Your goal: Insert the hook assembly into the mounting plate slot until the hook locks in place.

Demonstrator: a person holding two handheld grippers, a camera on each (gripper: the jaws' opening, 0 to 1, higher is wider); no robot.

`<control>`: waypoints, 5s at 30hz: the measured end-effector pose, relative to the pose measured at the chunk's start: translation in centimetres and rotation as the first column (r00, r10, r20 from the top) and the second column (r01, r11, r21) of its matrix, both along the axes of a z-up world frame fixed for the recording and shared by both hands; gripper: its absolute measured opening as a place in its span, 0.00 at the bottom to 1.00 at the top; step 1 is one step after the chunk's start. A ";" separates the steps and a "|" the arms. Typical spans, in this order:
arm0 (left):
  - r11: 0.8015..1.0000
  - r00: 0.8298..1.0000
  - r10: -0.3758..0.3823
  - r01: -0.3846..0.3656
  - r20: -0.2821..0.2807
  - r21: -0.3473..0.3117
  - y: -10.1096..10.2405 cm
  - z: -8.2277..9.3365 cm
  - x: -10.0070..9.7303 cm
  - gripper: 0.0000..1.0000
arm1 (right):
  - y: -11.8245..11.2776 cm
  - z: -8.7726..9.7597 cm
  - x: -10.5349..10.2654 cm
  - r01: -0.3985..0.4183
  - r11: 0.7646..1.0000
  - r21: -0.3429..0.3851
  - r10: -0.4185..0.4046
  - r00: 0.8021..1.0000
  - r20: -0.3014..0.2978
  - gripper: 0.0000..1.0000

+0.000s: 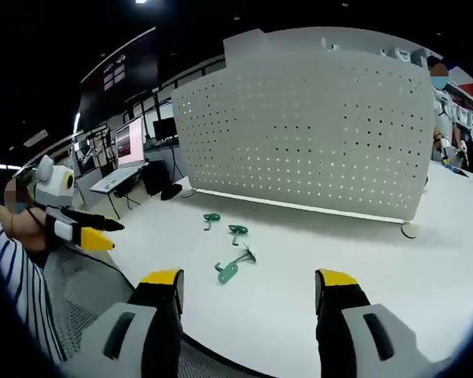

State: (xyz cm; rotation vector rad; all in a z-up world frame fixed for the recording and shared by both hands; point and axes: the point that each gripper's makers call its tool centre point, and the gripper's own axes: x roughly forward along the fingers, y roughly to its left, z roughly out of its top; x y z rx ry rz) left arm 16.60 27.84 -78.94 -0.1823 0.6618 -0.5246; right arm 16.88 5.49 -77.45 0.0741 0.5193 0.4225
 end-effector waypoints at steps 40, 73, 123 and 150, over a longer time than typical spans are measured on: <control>1.000 0.999 0.025 -0.025 -0.045 -0.009 -0.1 -0.6 0.9 0.89 | 8.8 -12.0 6.2 -0.220 0.964 -0.152 0.184 0.958 -0.220 0.23; 1.000 0.997 0.014 -0.015 -0.074 -0.018 -0.4 -1.1 0.7 0.88 | 6.8 -12.9 7.8 -0.212 0.937 -0.279 0.171 0.972 -0.161 0.02; 0.989 0.990 -0.132 0.128 -0.052 -0.069 -4.2 2.3 5.5 0.79 | 7.8 -2.4 8.6 -0.054 0.998 0.011 0.054 0.998 0.031 0.01; 0.925 0.976 -0.203 0.168 -0.071 -0.341 -9.8 6.3 6.8 0.41 | 10.6 3.5 7.0 -0.114 0.965 0.235 0.079 0.985 0.153 0.01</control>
